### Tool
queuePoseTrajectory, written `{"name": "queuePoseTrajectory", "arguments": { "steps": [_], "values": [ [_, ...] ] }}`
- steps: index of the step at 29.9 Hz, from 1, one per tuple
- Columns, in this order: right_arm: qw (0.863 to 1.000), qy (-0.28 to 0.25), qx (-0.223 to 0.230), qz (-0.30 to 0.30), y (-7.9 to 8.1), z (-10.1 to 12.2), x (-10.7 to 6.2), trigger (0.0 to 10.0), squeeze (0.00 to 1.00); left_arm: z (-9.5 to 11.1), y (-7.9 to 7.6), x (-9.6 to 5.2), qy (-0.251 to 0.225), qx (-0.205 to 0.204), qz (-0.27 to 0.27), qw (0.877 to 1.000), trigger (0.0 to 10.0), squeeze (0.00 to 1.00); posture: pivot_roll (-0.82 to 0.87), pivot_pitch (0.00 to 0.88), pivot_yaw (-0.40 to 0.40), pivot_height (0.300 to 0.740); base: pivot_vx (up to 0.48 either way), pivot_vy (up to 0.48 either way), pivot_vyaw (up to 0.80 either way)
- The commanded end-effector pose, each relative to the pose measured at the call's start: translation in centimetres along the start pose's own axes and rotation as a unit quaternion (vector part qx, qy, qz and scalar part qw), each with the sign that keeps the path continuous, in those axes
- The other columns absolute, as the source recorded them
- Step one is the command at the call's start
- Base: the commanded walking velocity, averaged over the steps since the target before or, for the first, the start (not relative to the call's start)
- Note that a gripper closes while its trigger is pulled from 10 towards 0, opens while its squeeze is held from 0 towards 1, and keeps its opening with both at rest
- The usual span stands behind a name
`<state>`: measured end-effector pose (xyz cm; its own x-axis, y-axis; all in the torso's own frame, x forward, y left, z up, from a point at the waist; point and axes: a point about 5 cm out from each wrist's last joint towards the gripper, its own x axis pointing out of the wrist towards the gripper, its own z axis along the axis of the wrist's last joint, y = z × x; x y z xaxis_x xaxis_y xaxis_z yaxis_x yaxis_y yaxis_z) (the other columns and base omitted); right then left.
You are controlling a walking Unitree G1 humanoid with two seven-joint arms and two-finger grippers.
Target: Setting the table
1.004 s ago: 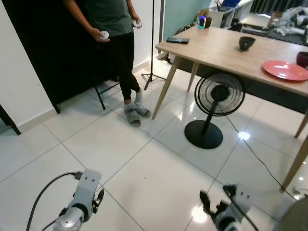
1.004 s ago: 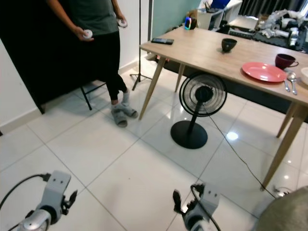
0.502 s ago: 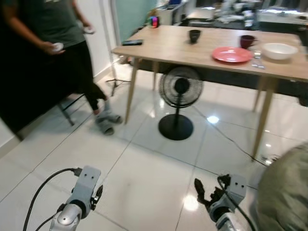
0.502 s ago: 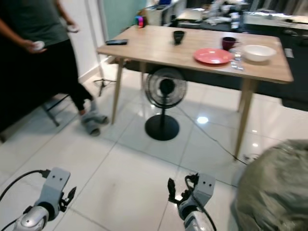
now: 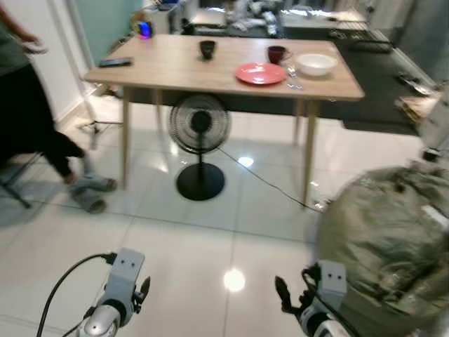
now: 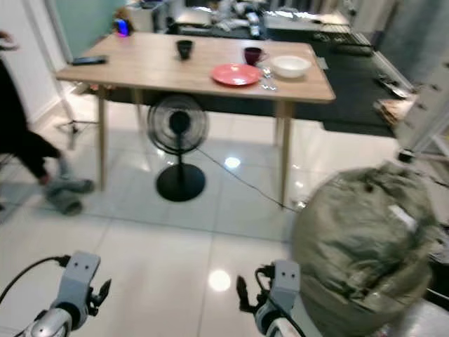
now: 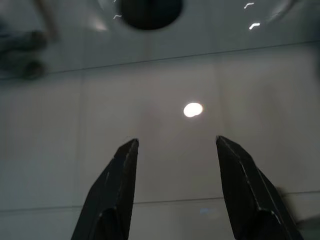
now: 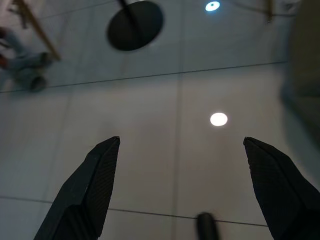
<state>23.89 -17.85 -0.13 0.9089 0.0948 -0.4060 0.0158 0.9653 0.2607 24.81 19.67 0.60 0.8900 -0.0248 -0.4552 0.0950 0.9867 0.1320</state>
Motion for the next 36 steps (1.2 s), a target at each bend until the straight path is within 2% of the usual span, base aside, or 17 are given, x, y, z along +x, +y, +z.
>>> {"name": "queuePoseTrajectory", "arguments": {
  "steps": [1,3,11,14,18,19,20,21,25,26,27,28,30,31,34,36],
  "values": [
    [1.000,0.009,-0.012,0.007,-0.1,0.1,0.0,10.0,0.00,-0.5,0.2,-0.3,0.009,-0.018,0.009,1.000,10.0,0.00,-0.01,0.023,0.005,0.740,0.000,0.000,-0.78],
    [0.999,0.007,-0.026,0.019,0.1,0.5,0.3,10.0,0.00,-0.5,0.3,-0.4,0.008,-0.027,0.014,1.000,10.0,0.00,-0.01,0.025,0.003,0.740,0.000,0.000,-0.77],
    [0.999,-0.018,-0.023,0.024,-0.1,2.3,0.7,10.0,0.00,-0.2,0.7,-0.4,0.006,-0.023,0.011,1.000,10.0,0.00,-0.01,0.028,0.022,0.740,0.000,0.000,-0.78],
    [0.998,-0.052,-0.016,0.044,0.5,4.3,0.7,10.0,0.00,0.7,0.6,-0.3,-0.007,0.005,-0.003,1.000,10.0,0.00,-0.02,0.028,0.030,0.740,0.000,0.000,-0.78],
    [0.994,-0.090,-0.013,0.062,1.3,6.4,0.7,10.0,0.00,2.0,0.3,-0.4,-0.032,0.009,-0.013,0.999,10.0,0.00,-0.03,0.029,0.033,0.740,0.000,0.000,-0.69],
    [0.988,-0.129,-0.006,0.079,2.2,8.5,0.6,10.0,0.00,3.9,0.2,-0.4,-0.063,0.004,-0.012,0.998,10.0,0.00,-0.02,0.029,0.034,0.740,0.000,0.000,0.00],
    [0.988,-0.129,-0.006,0.079,2.2,8.5,0.6,10.0,0.00,3.9,0.2,-0.4,-0.063,0.004,-0.012,0.998,10.0,0.00,-0.02,0.029,0.034,0.740,0.000,0.000,0.00],
    [0.984,-0.156,-0.012,0.090,2.9,9.9,0.5,10.0,0.00,5.3,0.3,-0.4,-0.087,0.006,-0.007,0.996,10.0,0.00,-0.02,0.030,0.034,0.740,0.000,0.000,0.00],
    [0.953,-0.263,-0.038,0.146,6.4,15.8,-0.3,10.0,0.00,11.8,1.7,-0.9,-0.194,0.000,0.036,0.980,10.0,0.00,-0.01,0.023,0.035,0.740,0.000,0.000,0.00],
    [0.953,-0.263,-0.038,0.146,6.4,15.8,-0.3,10.0,0.00,11.8,1.7,-0.9,-0.194,0.000,0.036,0.980,10.0,0.00,-0.01,0.023,0.035,0.740,0.000,0.000,0.00],
    [0.934,-0.306,-0.033,0.182,8.5,18.7,-1.1,10.0,0.00,15.6,2.5,-1.5,-0.254,0.004,0.056,0.966,10.0,0.00,-0.01,0.017,0.036,0.740,0.000,0.000,0.00],
    [0.934,-0.306,-0.033,0.182,8.5,18.7,-1.1,10.0,0.00,15.6,2.5,-1.5,-0.254,0.004,0.056,0.966,10.0,0.00,-0.01,0.017,0.036,0.740,0.000,0.000,0.00],
    [0.916,-0.338,-0.030,0.214,10.3,21.0,-2.0,10.0,0.00,19.5,3.6,-2.6,-0.318,0.011,0.091,0.944,10.0,0.00,0.00,0.010,0.032,0.740,0.240,0.000,0.00],
    [0.916,-0.338,-0.030,0.214,10.3,21.0,-2.0,10.0,0.00,19.5,3.6,-2.6,-0.318,0.011,0.091,0.944,10.0,0.00,0.00,0.010,0.032,0.740,0.480,0.000,0.00],
    [0.911,-0.343,-0.029,0.228,11.0,21.6,-2.4,10.0,0.00,21.4,4.0,-3.4,-0.346,0.010,0.110,0.932,10.0,0.00,0.00,0.009,0.032,0.740,0.480,0.000,0.00],
    [0.911,-0.341,-0.031,0.229,11.2,21.5,-2.4,10.0,0.00,22.2,3.8,-3.9,-0.356,0.004,0.111,0.928,10.0,0.00,0.00,0.005,0.033,0.740,0.480,0.000,0.00]
  ]
}}
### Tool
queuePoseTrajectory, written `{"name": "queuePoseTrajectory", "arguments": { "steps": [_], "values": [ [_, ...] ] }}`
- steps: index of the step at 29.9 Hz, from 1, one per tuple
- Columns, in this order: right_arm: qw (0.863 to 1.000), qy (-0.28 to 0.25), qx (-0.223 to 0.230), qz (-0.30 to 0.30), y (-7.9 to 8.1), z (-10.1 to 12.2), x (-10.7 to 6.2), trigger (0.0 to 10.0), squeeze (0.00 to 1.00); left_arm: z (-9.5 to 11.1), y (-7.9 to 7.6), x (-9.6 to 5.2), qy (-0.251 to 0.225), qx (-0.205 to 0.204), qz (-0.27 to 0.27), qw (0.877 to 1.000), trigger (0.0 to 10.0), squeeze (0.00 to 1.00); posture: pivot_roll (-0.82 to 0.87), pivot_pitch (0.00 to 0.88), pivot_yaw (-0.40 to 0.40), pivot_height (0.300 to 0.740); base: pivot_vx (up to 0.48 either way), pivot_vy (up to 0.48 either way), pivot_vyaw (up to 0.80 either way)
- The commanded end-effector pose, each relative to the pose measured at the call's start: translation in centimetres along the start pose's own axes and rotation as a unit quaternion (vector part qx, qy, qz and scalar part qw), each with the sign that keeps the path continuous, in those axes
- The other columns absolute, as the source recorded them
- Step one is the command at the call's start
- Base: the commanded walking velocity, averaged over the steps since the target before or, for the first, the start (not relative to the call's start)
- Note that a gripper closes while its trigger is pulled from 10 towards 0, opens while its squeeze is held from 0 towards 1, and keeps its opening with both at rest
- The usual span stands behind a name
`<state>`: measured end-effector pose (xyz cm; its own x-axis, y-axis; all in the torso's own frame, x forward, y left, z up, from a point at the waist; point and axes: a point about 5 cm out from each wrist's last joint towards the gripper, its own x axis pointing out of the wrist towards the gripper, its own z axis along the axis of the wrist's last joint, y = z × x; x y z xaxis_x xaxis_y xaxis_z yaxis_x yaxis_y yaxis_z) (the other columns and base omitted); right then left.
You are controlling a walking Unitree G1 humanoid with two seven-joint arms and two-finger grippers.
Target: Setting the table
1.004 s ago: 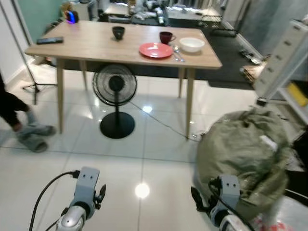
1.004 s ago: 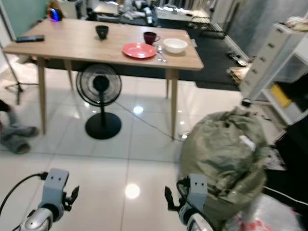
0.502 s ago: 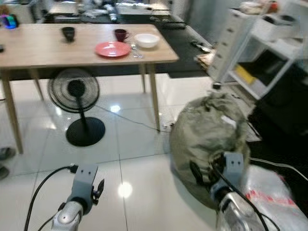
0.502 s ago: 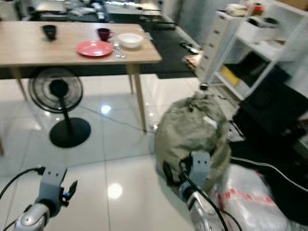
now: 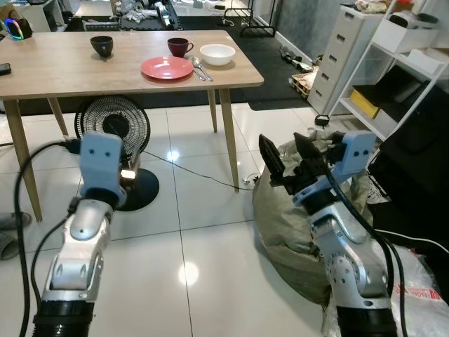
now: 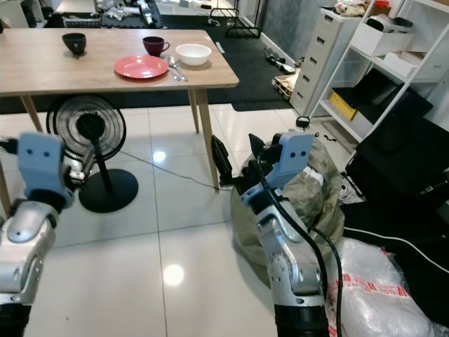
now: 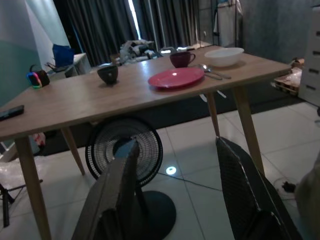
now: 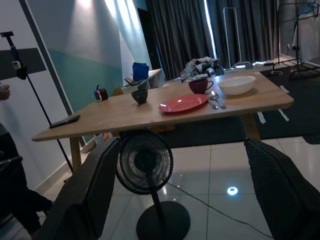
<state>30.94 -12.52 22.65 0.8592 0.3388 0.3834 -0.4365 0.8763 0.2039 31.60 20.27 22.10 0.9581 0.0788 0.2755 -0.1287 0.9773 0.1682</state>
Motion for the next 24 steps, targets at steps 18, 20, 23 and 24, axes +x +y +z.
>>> {"name": "queuePoseTrajectory", "arguments": {
  "steps": [18,20,23,24],
  "values": [
    [0.999,0.022,0.006,-0.038,-1.0,-0.2,-0.5,10.0,0.00,1.1,-1.0,0.1,0.008,-0.018,-0.011,1.000,10.0,0.00,0.00,0.000,0.041,0.740,0.480,0.000,-0.31],
    [0.999,0.023,0.007,-0.039,-1.0,-0.2,-0.4,10.0,0.00,1.2,-1.0,0.1,0.008,-0.017,-0.012,1.000,10.0,0.00,0.00,0.000,0.042,0.740,0.480,0.000,-0.80],
    [0.999,0.024,0.006,-0.041,-1.1,-0.2,-0.5,10.0,0.00,1.2,-1.0,0.1,0.009,-0.018,-0.013,1.000,10.0,0.00,0.00,0.000,0.042,0.740,0.480,0.000,-0.80],
    [0.999,0.024,0.005,-0.041,-1.1,-0.2,-0.5,10.0,0.00,1.2,-1.1,0.1,0.009,-0.018,-0.013,1.000,10.0,0.00,0.00,0.000,0.043,0.740,0.450,0.000,-0.73]
  ]
}}
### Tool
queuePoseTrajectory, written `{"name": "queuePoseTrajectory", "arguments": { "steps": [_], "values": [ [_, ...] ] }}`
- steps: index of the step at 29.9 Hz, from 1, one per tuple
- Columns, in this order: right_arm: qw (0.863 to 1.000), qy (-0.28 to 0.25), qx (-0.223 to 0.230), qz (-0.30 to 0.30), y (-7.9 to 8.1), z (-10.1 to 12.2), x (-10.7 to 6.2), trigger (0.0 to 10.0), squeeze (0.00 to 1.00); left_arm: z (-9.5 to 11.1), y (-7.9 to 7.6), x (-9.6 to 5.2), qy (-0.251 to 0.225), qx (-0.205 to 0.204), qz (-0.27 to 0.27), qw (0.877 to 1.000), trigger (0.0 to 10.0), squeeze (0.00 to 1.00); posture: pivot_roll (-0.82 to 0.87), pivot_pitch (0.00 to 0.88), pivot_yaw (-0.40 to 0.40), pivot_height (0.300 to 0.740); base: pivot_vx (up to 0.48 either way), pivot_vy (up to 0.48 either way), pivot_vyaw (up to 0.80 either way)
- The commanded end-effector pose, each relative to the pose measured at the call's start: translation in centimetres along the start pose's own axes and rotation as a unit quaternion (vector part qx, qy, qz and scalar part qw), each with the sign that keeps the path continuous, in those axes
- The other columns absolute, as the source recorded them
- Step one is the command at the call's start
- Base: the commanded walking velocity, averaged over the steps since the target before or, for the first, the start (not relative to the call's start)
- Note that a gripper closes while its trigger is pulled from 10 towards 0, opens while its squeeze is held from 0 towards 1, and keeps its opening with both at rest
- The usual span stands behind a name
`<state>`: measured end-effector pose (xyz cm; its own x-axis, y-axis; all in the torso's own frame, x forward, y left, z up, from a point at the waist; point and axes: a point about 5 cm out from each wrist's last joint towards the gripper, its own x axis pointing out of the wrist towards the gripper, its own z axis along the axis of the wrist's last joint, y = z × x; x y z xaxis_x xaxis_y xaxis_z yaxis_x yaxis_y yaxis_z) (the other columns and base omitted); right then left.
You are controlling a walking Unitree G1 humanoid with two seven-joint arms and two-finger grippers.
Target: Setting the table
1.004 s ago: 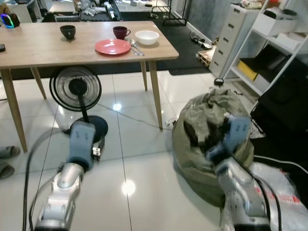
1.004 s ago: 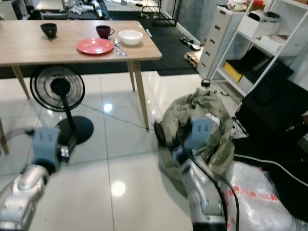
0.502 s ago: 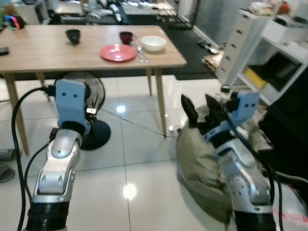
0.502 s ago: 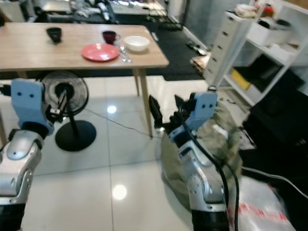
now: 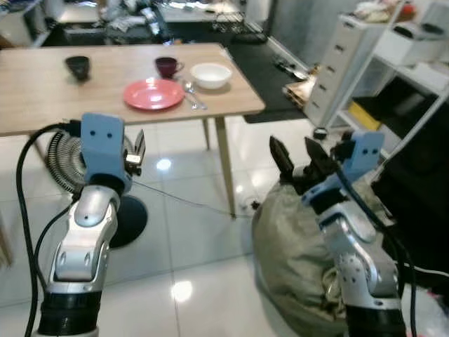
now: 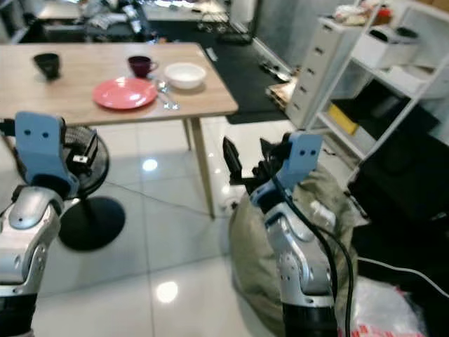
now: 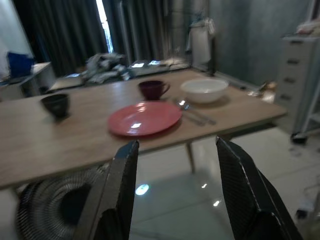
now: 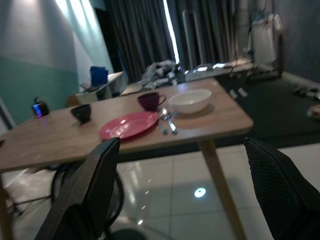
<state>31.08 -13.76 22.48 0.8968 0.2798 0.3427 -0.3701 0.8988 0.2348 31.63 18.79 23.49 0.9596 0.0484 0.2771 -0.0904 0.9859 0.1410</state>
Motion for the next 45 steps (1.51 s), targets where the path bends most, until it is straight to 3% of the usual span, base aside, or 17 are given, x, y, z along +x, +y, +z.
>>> {"name": "queuePoseTrajectory", "arguments": {
  "steps": [1,7,11,12,14,15,17,27,30,34,39,45],
  "values": [
    [1.000,0.011,0.002,-0.003,0.0,-0.4,-0.1,10.0,0.00,-0.3,0.2,-0.2,0.012,0.001,0.002,1.000,10.0,0.00,0.00,0.000,0.043,0.740,0.450,0.000,-0.73],
    [0.999,0.020,-0.018,0.021,0.6,-0.4,0.0,10.0,0.00,-0.2,0.1,-0.2,0.008,0.011,-0.002,1.000,10.0,0.00,0.01,0.001,0.046,0.740,0.439,0.000,0.00],
    [0.991,0.059,-0.105,0.050,1.4,-1.3,0.1,10.0,0.00,0.1,0.2,-0.5,0.003,0.029,-0.003,1.000,10.0,0.00,0.01,0.004,0.044,0.740,0.416,0.000,0.00],
    [0.986,0.058,-0.151,0.040,1.1,-1.5,0.2,10.0,0.00,0.2,0.4,-0.7,0.004,0.027,0.000,1.000,10.0,0.00,0.02,0.006,0.040,0.740,0.405,0.000,0.00],
    [0.979,0.056,-0.195,0.027,0.9,-1.7,0.4,10.0,0.00,0.2,0.6,-1.0,0.008,0.024,0.003,1.000,10.0,0.00,0.02,0.006,0.040,0.740,0.401,0.000,0.00],
    [0.968,0.049,-0.246,0.010,0.4,-1.6,0.7,10.0,0.00,0.0,0.7,-1.3,0.016,0.018,0.005,1.000,10.0,0.00,0.03,0.007,0.036,0.740,0.398,0.000,0.00],
    [0.961,0.043,-0.274,-0.001,0.1,-1.5,0.8,10.0,0.00,-0.1,0.7,-1.5,0.021,0.014,0.007,1.000,10.0,0.00,0.03,0.008,0.035,0.740,0.398,0.000,0.00],
    [0.963,0.070,-0.261,-0.016,-1.2,-2.1,0.9,10.0,0.00,-1.1,0.6,-2.6,0.051,0.002,-0.001,0.999,10.0,0.00,0.05,0.014,0.044,0.740,0.398,0.000,0.00],
    [0.954,0.114,-0.271,-0.059,-4.1,-3.2,0.2,10.0,0.00,-1.3,1.3,-2.9,0.063,0.010,0.001,0.998,10.0,0.00,0.06,0.017,0.051,0.740,0.395,0.000,0.00],
    [0.951,0.121,-0.274,-0.070,-5.4,-3.3,-0.2,10.0,0.00,-1.5,1.6,-3.1,0.070,0.016,0.000,0.997,10.0,0.00,0.07,0.019,0.055,0.740,0.395,0.000,0.00],
    [0.954,0.114,-0.270,-0.063,-5.3,-3.2,-0.1,10.0,0.00,-1.5,1.2,-3.1,0.072,0.014,-0.004,0.997,10.0,0.00,0.06,0.020,0.055,0.740,0.396,0.000,0.00],
    [0.961,0.108,-0.253,-0.028,-3.9,-3.7,0.2,10.0,0.00,-1.5,0.8,-3.1,0.071,0.012,-0.005,0.997,10.0,0.00,0.07,0.021,0.051,0.740,0.394,0.000,0.00]
  ]
}}
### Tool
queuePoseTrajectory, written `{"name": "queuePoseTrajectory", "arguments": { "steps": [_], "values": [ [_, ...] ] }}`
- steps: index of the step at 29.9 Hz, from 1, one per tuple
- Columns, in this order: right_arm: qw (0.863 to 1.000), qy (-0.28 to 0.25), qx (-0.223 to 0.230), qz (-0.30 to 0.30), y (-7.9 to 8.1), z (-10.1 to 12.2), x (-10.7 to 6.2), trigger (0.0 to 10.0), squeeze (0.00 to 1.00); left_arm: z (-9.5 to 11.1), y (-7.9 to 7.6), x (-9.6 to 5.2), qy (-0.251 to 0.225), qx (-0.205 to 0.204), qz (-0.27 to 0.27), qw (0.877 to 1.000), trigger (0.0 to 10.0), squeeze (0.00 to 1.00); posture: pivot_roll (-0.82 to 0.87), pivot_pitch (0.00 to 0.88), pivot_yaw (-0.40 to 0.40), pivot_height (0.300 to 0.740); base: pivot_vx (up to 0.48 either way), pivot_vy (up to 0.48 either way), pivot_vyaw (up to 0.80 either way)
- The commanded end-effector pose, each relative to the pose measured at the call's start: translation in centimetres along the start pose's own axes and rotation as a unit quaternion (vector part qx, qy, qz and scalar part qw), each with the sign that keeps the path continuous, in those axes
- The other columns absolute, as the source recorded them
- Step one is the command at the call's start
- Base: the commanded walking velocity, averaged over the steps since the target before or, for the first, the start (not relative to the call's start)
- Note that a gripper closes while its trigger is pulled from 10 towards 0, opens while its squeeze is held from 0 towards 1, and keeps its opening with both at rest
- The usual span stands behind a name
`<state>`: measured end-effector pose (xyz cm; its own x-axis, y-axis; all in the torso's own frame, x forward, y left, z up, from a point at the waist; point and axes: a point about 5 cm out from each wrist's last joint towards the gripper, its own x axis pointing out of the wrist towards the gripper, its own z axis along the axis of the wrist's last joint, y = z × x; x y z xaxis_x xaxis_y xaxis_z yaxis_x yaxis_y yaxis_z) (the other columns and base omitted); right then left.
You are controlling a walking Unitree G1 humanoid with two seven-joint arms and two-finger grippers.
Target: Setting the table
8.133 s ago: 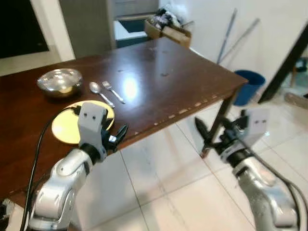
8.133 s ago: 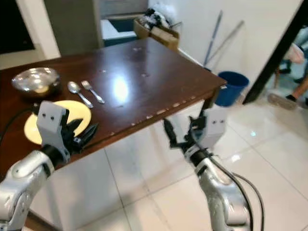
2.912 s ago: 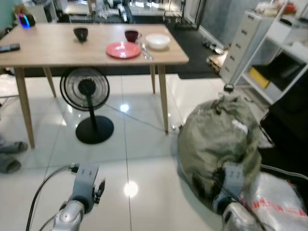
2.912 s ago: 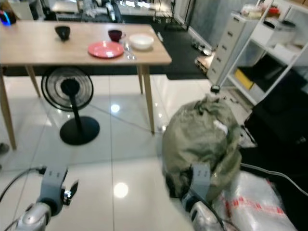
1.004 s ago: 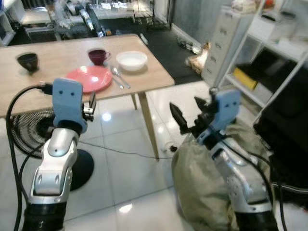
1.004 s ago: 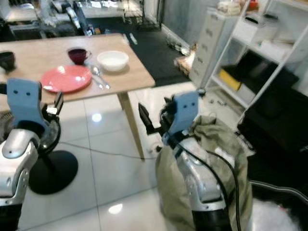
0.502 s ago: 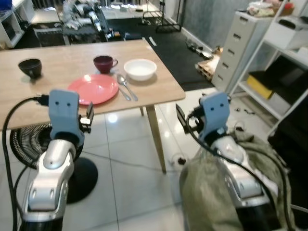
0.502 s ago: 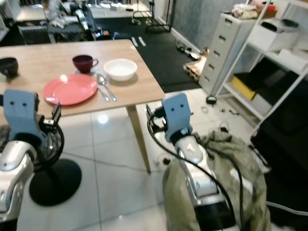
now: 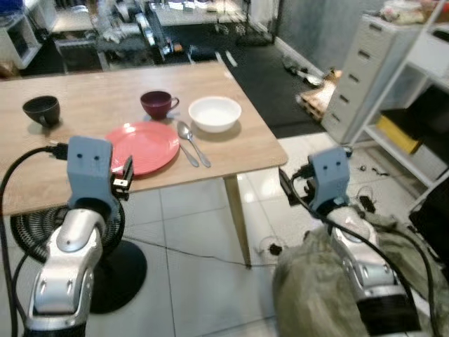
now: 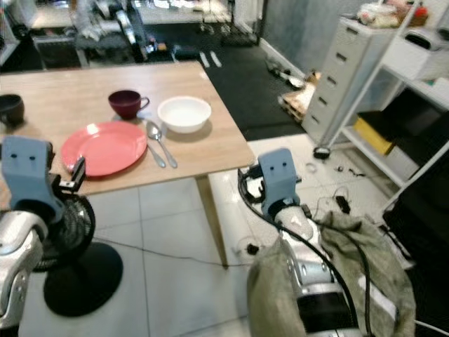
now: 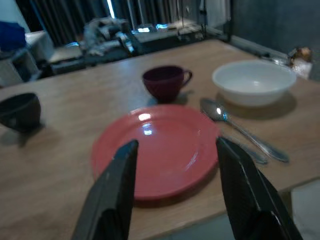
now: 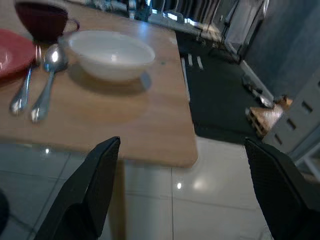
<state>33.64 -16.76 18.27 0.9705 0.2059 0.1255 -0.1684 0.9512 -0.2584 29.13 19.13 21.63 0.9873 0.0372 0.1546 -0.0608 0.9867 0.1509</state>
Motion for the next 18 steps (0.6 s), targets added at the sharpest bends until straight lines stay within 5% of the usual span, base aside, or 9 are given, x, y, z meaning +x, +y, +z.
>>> {"name": "queuePoseTrajectory", "arguments": {
  "steps": [1,10,18],
  "values": [
    [1.000,-0.010,0.010,0.020,1.0,0.2,0.1,10.0,0.00,-0.3,0.5,-0.2,0.010,0.009,0.011,1.000,10.0,0.00,0.07,0.021,0.051,0.740,0.394,0.000,0.00],
    [0.998,-0.027,0.034,0.042,2.2,0.6,0.3,10.0,0.00,-0.3,0.5,-0.2,0.010,0.009,0.011,1.000,10.0,0.00,0.07,0.018,0.052,0.740,0.395,0.000,0.00],
    [0.997,-0.038,0.045,0.042,2.2,0.9,0.3,10.0,0.00,-0.3,0.2,0.0,0.010,0.009,0.007,1.000,10.0,0.00,0.07,0.015,0.053,0.740,0.391,0.000,0.74]
  ]
}}
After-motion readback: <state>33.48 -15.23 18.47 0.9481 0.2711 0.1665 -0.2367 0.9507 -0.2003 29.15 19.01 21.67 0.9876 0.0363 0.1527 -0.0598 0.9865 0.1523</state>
